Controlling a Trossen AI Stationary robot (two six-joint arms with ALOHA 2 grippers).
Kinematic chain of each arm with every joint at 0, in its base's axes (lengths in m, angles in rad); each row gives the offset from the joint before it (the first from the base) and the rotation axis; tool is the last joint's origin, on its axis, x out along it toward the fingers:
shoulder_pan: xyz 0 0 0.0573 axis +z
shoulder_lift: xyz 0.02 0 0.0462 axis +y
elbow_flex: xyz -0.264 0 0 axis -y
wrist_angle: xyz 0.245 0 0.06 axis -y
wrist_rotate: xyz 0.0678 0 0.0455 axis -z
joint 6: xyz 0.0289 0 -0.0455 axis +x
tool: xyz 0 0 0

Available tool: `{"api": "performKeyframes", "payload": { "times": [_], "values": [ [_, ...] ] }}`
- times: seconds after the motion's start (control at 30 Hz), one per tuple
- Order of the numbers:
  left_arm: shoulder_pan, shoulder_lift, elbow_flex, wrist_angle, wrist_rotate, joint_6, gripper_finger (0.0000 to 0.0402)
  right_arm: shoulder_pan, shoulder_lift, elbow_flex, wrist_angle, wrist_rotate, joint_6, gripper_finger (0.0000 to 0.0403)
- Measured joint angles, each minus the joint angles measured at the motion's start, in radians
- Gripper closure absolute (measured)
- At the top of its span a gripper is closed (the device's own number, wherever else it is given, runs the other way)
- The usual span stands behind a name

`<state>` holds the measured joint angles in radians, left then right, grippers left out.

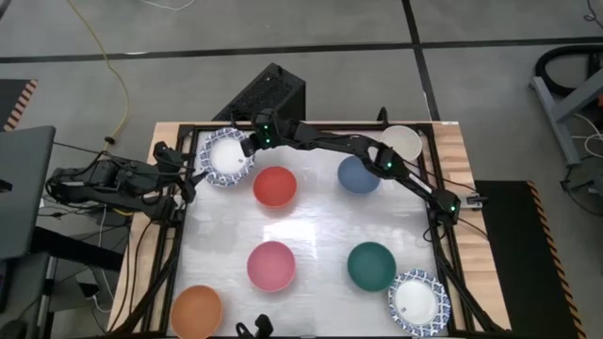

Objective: Nest bowls inside each other
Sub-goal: Stack the middle white pattern bowl on top of the top white pattern bowl, then stack the white pattern bowl on top of the white pattern bowl

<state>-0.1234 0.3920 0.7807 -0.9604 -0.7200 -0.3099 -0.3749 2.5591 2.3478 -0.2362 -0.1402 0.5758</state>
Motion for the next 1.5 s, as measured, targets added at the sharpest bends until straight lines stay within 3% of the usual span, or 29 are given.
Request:
{"api": "performKeyframes", "payload": {
  "times": [0.17, 0.53, 0.7, 0.87, 1.0, 1.23, 1.37, 1.5],
  "values": [
    [0.0, 0.0, 0.0, 0.0, 0.0, -0.002, 0.0088, 0.009, 0.0, 0.0, 0.008, -0.008, -0.024, 0.0357],
    [0.0, 0.0, 0.0, 0.0, 0.003, -0.024, 0.0088, 0.007, 0.0, 0.0, 0.08, -0.008, -0.063, 0.0247],
    [0.0, 0.0, 0.0, 0.0, 0.05, -0.035, 0.0088, 0.003, -0.001, 0.001, 0.116, -0.022, -0.087, 0.0201],
    [0.0, 0.0, 0.0, -0.019, 0.082, -0.035, 0.0088, -0.018, -0.041, 0.001, 0.042, -0.167, -0.087, 0.019],
    [0.0, 0.0, -0.001, -0.065, 0.084, -0.042, 0.0088, -0.031, -0.161, 0.002, -0.25, -0.28, -0.187, 0.0203],
    [0.0, 0.0, -0.001, -0.095, 0.122, -0.053, 0.0088, 0.013, -0.394, 0.002, -1.017, -0.195, -0.399, 0.0228],
    [0.0, 0.0, -0.001, -0.098, 0.122, -0.053, 0.0088, 0.113, -0.506, 0.001, -1.331, -0.023, -0.361, 0.0236],
    [0.0, 0.0, -0.001, -0.098, 0.122, -0.053, 0.0088, 0.279, -0.642, -0.105, -1.317, 0.195, -0.266, 0.0239]
  ]
}}
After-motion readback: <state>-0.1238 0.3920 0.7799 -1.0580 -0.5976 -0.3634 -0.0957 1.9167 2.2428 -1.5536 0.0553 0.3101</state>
